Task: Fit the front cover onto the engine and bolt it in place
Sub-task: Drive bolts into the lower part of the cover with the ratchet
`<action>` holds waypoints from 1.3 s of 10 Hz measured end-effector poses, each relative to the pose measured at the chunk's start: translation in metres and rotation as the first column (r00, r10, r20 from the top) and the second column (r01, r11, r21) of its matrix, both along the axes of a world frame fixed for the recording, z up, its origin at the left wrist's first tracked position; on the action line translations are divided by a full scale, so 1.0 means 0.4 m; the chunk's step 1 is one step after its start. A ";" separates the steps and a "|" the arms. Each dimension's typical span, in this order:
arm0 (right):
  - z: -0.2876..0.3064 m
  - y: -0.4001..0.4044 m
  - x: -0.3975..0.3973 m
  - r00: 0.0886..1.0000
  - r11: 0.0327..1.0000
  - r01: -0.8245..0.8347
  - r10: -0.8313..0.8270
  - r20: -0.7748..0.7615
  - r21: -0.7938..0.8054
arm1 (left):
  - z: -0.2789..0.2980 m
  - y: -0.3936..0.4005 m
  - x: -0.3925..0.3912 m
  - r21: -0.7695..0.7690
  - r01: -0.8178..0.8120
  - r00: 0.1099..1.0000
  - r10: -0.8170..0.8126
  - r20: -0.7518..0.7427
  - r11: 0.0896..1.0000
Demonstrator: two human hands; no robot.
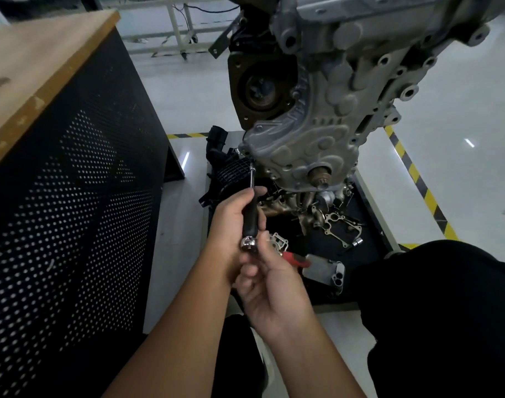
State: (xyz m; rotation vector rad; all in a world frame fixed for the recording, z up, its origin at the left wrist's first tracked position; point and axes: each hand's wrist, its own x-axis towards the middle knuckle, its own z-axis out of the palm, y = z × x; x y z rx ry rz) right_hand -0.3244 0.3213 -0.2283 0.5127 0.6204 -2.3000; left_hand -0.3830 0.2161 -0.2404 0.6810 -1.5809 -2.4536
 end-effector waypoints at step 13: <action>-0.001 0.025 -0.026 0.947 0.958 0.017 0.076 0.313 -0.285 | -0.010 0.019 -0.001 0.183 -0.044 0.999 0.044 0.006 0.982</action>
